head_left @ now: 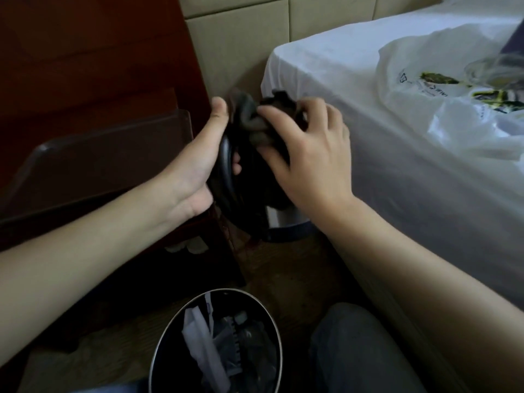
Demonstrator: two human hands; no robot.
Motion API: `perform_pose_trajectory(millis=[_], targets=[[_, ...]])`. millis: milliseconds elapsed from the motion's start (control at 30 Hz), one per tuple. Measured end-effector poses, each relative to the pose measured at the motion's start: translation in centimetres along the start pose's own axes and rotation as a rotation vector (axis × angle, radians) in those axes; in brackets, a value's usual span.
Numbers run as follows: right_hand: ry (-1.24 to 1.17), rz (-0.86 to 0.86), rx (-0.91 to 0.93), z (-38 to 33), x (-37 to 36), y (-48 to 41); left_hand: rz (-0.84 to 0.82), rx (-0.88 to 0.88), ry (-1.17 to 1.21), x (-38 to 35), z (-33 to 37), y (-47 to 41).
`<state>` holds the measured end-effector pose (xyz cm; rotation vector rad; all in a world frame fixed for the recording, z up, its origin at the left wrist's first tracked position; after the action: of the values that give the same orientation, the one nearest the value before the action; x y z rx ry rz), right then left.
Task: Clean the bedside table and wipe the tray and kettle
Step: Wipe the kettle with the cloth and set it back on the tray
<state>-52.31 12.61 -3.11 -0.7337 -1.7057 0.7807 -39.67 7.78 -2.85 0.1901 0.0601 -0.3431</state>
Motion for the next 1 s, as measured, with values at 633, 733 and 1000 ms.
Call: perform_pose_trajectory(millis=[633,733,1000], targets=[[-0.402,-0.129,0.110,-4.1,0.4,-0.5,-0.196,-0.018,0.313,-0.3,2.9,0.6],[-0.369,-0.159,0.239,-2.4,0.8,2.7,-0.226,0.013,0.240,0.8,2.6,0.5],[-0.093,-0.117,-0.304,5.0,1.5,-1.4,0.010,-0.035,0.010,1.6,2.5,0.4]])
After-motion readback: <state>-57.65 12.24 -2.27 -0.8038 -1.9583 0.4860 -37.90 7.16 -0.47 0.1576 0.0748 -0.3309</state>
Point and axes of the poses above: each hand's wrist, its own y-axis away from the middle knuckle, its own x-axis out of the back of the hand, z = x × y, the point moved 3 cm from there along -y, towards the middle knuckle, and after that the axes turned 3 degrees about y, right-handed, at the moved point
